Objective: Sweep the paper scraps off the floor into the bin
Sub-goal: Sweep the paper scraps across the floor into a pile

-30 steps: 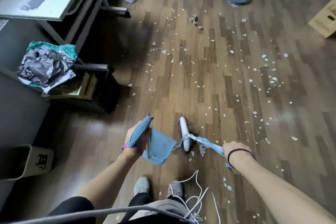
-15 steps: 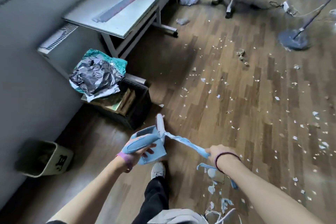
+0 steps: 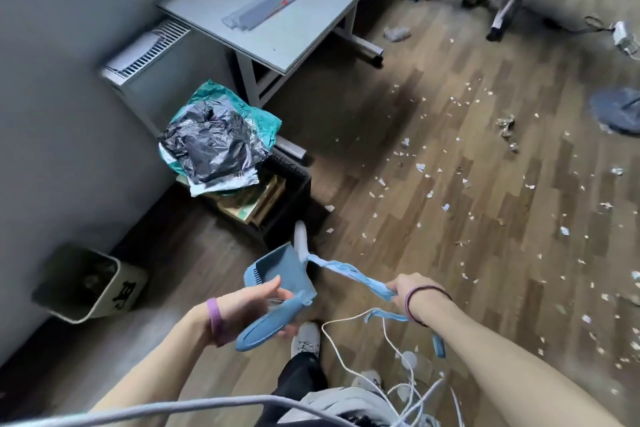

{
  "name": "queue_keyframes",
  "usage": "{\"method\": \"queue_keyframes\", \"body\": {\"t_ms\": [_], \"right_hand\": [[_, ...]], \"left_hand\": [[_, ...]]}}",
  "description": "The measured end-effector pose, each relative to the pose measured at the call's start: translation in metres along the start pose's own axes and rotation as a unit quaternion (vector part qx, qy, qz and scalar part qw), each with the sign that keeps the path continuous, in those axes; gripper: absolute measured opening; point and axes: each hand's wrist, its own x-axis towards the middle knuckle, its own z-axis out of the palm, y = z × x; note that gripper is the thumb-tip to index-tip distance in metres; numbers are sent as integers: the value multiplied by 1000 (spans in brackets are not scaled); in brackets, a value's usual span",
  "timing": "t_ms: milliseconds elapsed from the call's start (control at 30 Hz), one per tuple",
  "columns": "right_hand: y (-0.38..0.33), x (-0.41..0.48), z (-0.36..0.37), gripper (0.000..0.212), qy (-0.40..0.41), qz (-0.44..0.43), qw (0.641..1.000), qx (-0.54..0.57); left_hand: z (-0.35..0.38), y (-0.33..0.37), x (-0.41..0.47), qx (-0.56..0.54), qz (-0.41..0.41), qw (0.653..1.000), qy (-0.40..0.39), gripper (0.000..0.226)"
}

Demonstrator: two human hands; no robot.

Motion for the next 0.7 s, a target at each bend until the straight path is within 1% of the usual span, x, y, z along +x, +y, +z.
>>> {"method": "queue_keyframes", "body": {"t_ms": [67,100,133,233,267,333,433,467,567,700], "right_hand": [[-5,6,0,38,-8,-1,1000,6],[-7,9,1,39,-12,-4,1000,9],[-9,13,1,40,-15,-9,1000,11],[-13,24,-3,42,-24,-16,1000,-2],[-12,28,-5,42,-27,-17,999,-11],[-5,34,-12,43,-31,-17,999,-25],[13,42,-16,46,-50,-20,998,-33],[20,45,-15,47,-60,-23,997,-35],[38,53,-12,51,-81,-38,995,-44],[67,61,-19,49,-80,-77,992,-61]], "left_hand": [[-7,2,1,4,7,1000,27,92],[-9,5,1,0,13,999,44,94],[-10,7,0,-2,17,998,62,87],[-7,15,-1,42,-1,992,119,48],[-4,17,0,54,-4,988,142,38],[1,18,5,71,1,978,194,27],[13,19,21,102,3,956,275,22],[18,19,26,116,-1,951,288,22],[41,25,43,165,-17,932,321,11],[72,32,60,209,-44,902,375,18]]}}
